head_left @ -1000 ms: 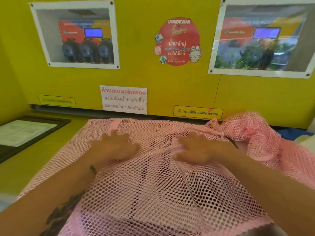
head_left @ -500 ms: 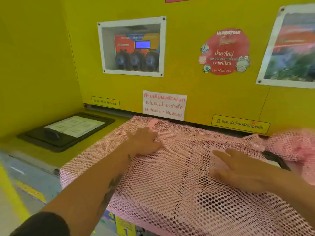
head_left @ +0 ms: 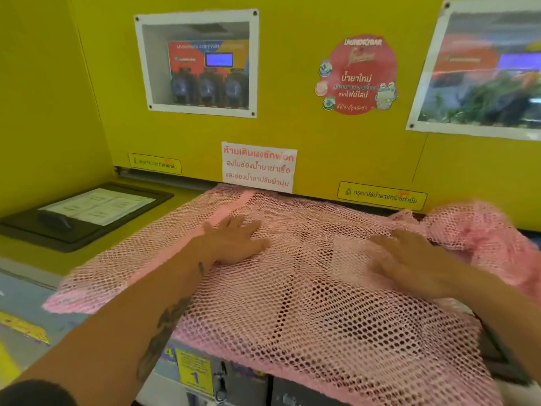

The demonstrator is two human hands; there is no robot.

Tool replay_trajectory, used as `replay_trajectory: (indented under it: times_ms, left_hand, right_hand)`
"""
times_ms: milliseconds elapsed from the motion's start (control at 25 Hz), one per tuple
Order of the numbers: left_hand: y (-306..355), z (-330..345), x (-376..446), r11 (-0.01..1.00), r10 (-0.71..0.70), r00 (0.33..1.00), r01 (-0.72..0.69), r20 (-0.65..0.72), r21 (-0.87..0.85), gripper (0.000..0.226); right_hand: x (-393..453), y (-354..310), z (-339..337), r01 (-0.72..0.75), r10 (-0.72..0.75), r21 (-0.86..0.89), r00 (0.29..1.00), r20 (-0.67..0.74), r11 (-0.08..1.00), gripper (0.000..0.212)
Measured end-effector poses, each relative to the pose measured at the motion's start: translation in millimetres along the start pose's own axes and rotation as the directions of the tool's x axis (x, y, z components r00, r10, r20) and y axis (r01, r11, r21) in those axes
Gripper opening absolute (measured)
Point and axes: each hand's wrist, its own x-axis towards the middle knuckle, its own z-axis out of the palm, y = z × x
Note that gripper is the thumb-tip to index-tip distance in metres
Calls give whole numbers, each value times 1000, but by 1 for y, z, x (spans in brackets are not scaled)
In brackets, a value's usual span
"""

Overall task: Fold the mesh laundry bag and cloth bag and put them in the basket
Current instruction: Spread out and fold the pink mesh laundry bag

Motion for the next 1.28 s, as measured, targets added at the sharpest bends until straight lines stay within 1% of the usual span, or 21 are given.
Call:
replay_trajectory:
  times_ms: [40, 80, 120, 160, 200, 280, 320, 360, 480, 600, 720, 760, 800, 880, 920, 1000, 1040, 1120, 1160, 1200, 1280]
  left_hand:
    - [-2, -2, 1, 1000, 0, 1000, 0, 7, -10, 83]
    - [-3, -4, 1, 1000, 1, 1000, -1, 14, -14, 84]
    - [-2, -7, 1, 1000, 4, 1000, -4, 23, -16, 84]
    - [1, -10, -1, 1000, 5, 1000, -5, 22, -20, 84]
    - [5, -13, -3, 1000, 1, 1000, -1, 1, -30, 82]
    - [16, -13, -6, 998, -15, 998, 12, -68, -55, 77]
    - [21, -11, -7, 998, -19, 996, 13, -92, -64, 76]
    - [24, -6, -7, 998, -18, 995, 12, -97, -67, 75]
    - [24, 7, -4, 1000, -19, 998, 18, -67, -20, 75]
    - [21, 9, -2, 1000, -30, 998, 30, -62, -5, 75]
    - [22, 4, -5, 999, -41, 998, 40, -47, -35, 73]
    - [24, 0, -8, 998, -42, 997, 39, -66, -41, 72]
    - [28, -5, -11, 999, -29, 994, 24, -105, -48, 68]
    - [44, -16, -18, 990, 46, 973, -76, -226, -123, 57]
    - [58, -24, -21, 965, 111, 949, -173, -295, -196, 51]
    - [92, -40, -24, 863, 234, 880, -384, -413, -330, 39]
    - [113, -48, -25, 796, 283, 851, -466, -443, -387, 32]
    - [158, -53, -25, 675, 357, 816, -562, -455, -478, 23]
    - [180, -53, -25, 634, 392, 801, -592, -453, -497, 21]
    - [202, -50, -26, 610, 431, 785, -617, -445, -497, 20]
    - [240, -42, -29, 597, 519, 748, -664, -414, -450, 20]
  right_hand:
    - [-1, 4, 4, -37, 37, 12, 999, 2, 999, 96]
    - [-1, 9, 9, -48, 47, 21, 998, 49, 999, 97]
    - [0, 16, 12, -55, 51, 32, 994, 98, 998, 104]
    - [2, 21, 14, -57, 53, 37, 992, 112, 998, 111]
    - [3, 24, 13, -62, 58, 46, 994, 94, 997, 113]
    - [1, 23, 12, -61, 58, 56, 997, 51, 997, 104]
    - [0, 21, 12, -59, 56, 57, 997, 49, 997, 99]
    - [0, 20, 13, -58, 54, 59, 997, 59, 997, 98]
    - [7, 24, 18, -26, 22, 60, 997, 69, 998, 115]
    - [13, 27, 18, -14, 9, 94, 999, 44, 996, 109]
    - [8, 18, 13, 17, -24, 99, 997, 70, 995, 113]
    - [4, 14, 9, 30, -39, 126, 997, 70, 992, 109]
    - [0, 11, 3, 46, -54, 162, 997, 49, 986, 97]
    - [-10, 8, -12, 75, -71, 230, 997, -24, 970, 74]
    - [-17, 11, -20, 89, -75, 248, 995, -63, 965, 70]
    - [-31, 24, -34, 98, -70, 256, 991, -118, 962, 69]
    - [-38, 36, -40, 82, -47, 252, 989, -141, 964, 70]
    - [-56, 66, -48, 2, 48, 261, 981, -187, 965, 70]
    - [-66, 81, -51, -47, 103, 266, 974, -202, 963, 70]
    - [-76, 95, -52, -96, 152, 265, 968, -200, 959, 69]
    - [-92, 121, -52, -176, 227, 252, 954, -194, 952, 64]
